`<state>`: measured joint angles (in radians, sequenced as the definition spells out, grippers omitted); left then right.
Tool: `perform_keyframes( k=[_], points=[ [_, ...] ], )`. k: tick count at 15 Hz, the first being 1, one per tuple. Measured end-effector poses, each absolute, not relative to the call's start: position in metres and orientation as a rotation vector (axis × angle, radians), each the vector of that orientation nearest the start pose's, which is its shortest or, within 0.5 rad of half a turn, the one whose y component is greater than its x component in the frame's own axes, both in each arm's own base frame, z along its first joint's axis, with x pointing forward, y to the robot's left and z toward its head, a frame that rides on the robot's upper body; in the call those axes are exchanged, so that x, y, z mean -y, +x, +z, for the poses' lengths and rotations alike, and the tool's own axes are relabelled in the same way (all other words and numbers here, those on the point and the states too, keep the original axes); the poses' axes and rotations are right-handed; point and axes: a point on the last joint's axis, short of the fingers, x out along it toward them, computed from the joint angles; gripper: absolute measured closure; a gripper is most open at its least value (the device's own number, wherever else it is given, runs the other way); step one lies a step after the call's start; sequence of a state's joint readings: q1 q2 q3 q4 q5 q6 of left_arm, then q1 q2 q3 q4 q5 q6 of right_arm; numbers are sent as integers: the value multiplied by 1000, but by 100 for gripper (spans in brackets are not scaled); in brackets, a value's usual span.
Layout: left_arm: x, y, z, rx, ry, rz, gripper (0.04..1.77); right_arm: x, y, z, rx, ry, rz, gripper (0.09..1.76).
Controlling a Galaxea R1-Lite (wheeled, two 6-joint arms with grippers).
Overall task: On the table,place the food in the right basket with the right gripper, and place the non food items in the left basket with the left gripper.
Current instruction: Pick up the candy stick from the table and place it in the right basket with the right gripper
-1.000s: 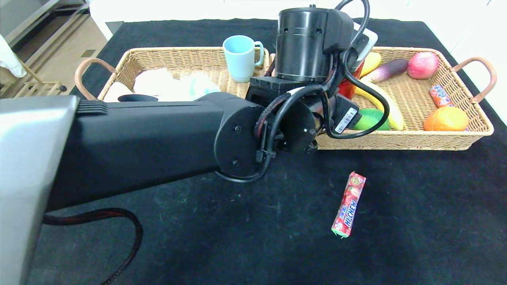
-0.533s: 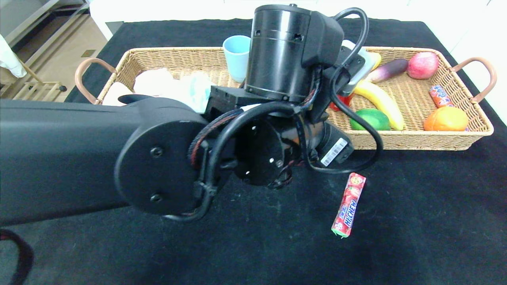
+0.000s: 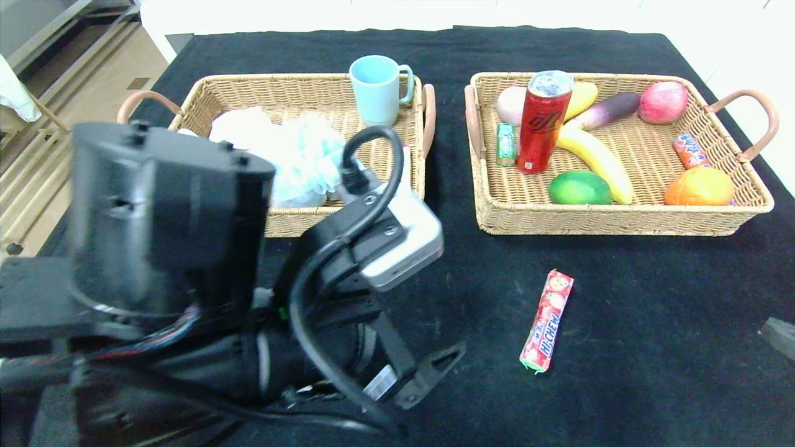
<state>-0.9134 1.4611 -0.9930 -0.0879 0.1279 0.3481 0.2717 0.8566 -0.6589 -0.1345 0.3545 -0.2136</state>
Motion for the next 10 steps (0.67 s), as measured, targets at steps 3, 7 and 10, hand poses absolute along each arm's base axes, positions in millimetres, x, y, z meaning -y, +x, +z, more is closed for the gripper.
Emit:
perform_keyframes(
  k=[3,7,10],
  points=[
    [150,138,239,-208,483,-881,10,-36,98,254,-54,-203,636,14],
    [113,133,225,-138,420,-821,10,-42,113,247,-119,-197,661,14],
    [104,136,220,-93,398,-783,10,-46,119,244,-148,-185,672,14]
  ],
)
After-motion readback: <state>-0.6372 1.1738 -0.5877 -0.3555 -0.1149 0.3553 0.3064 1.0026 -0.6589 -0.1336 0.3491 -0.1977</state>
